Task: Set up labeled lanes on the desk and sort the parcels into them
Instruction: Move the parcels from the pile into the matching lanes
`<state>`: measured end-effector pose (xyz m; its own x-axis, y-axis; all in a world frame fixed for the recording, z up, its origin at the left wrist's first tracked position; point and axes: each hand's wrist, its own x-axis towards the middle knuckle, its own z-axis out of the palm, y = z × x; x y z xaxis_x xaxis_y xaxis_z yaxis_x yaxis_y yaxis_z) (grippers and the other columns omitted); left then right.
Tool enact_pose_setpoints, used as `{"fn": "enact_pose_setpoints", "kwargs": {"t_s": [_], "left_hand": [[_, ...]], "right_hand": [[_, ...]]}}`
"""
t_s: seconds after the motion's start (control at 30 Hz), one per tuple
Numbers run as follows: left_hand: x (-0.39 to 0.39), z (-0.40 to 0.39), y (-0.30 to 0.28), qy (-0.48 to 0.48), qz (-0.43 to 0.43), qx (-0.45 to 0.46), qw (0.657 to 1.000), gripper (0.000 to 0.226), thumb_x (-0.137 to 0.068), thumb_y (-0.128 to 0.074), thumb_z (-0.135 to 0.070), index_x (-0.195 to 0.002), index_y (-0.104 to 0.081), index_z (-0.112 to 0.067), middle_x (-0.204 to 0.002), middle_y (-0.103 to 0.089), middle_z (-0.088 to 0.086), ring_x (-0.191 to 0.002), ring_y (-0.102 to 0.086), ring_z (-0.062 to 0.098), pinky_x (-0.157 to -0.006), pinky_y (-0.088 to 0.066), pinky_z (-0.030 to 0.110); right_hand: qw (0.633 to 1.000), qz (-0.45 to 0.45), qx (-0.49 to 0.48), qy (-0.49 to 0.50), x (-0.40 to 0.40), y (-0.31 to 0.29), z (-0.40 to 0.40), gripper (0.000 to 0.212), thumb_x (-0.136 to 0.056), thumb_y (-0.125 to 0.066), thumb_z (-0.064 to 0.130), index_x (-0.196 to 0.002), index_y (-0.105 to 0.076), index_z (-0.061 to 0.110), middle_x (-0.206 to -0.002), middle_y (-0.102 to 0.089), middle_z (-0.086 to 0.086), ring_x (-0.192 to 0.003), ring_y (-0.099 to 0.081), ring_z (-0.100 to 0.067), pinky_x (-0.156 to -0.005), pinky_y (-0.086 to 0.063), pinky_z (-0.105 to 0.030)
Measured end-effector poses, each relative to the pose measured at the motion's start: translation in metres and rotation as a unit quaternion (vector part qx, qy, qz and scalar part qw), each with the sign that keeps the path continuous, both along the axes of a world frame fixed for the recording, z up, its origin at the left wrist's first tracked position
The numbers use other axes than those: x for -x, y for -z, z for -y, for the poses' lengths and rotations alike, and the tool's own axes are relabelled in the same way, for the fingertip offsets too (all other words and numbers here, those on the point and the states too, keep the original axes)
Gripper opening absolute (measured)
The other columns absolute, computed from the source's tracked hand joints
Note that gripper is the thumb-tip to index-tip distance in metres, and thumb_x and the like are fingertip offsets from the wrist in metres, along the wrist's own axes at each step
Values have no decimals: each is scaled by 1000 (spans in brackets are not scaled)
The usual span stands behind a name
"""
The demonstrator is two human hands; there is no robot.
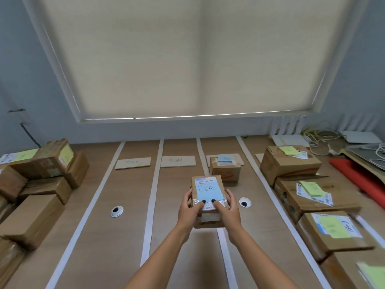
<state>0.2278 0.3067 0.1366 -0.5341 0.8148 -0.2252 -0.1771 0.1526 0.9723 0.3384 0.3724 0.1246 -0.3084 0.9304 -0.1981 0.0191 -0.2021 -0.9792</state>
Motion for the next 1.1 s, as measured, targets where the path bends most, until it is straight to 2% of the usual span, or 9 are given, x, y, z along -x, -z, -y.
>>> {"fn": "enact_pose_setpoints", "kwargs": {"t_s": [0.23, 0.37, 0.43, 0.53, 0.73, 0.8, 0.9, 1.0, 1.1], "left_hand": [[-101, -85, 12, -1, 7, 12, 1000, 55, -91, -58, -20, -134, -32, -40, -136, -47, 0, -104, -57, 13, -62, -51, 16], [-155, -127, 19, 15, 21, 45, 999, 60, -92, -56, -19, -140, -26, -40, -139, -46, -1, -106, -55, 14, -63, -49, 13], [-174, -142, 24, 13, 26, 56, 998, 61, -93, -55, -18, -140, -24, -40, -138, -46, -2, -101, -55, 11, -59, -48, 10], [-190, -159, 35, -6, 30, 73, 997, 63, -92, -55, -12, -140, -25, -39, -135, -48, -4, -107, -55, 15, -65, -51, 15], [-192, -196, 67, -30, 57, 84, 994, 63, -89, -56, -2, -133, -30, -39, -116, -52, -11, -99, -57, 12, -56, -51, 14], [-190, -209, 82, -29, 62, 93, 993, 61, -88, -56, 0, -128, -33, -38, -114, -53, -12, -99, -56, 9, -59, -52, 14], [-189, -222, 108, -42, 78, 124, 988, 55, -84, -57, 2, -124, -37, -30, -121, -57, -3, -102, -58, 8, -76, -56, 23], [-180, -237, 129, -72, 93, 125, 985, 52, -84, -61, -2, -121, -41, -30, -123, -57, 1, -105, -59, 14, -80, -56, 27], [-161, -266, 138, -96, 88, 105, 986, 53, -83, -63, -2, -126, -45, -28, -123, -58, 2, -106, -60, 16, -78, -56, 26]], "right_hand": [[1000, 3, 1, -15, -104, 13, -86, 58, -82, -71, 21, -126, -40, 42, -123, -52, 3, -101, -57, -11, -68, -52, -25], [1000, 25, 3, -8, -159, 23, -126, 66, -81, -71, 22, -135, -38, 39, -122, -45, 2, -103, -52, -9, -63, -48, -17], [999, 33, 7, -18, -176, 30, -142, 66, -82, -71, 19, -137, -37, 36, -126, -46, -1, -107, -53, -13, -62, -47, -16], [998, 57, 20, -33, -189, 44, -160, 66, -83, -69, 18, -139, -36, 32, -131, -49, -4, -112, -53, -17, -66, -48, -18], [994, 98, 37, -32, -189, 74, -193, 61, -86, -66, 18, -138, -36, 28, -132, -53, 3, -103, -49, -5, -63, -41, -9], [991, 119, 49, -28, -187, 87, -204, 59, -87, -65, 18, -137, -36, 26, -133, -53, 1, -103, -47, -5, -64, -39, -8], [986, 152, 66, -19, -181, 106, -218, 58, -87, -65, 15, -137, -37, 22, -135, -52, -3, -111, -50, -12, -65, -37, -6], [987, 149, 65, -17, -169, 117, -234, 59, -86, -66, 16, -137, -38, 22, -135, -51, -4, -118, -50, -16, -76, -45, -14], [990, 127, 63, 10, -150, 121, -264, 56, -83, -69, 11, -133, -45, 20, -129, -55, -3, -110, -50, -11, -87, -47, -27]]}}
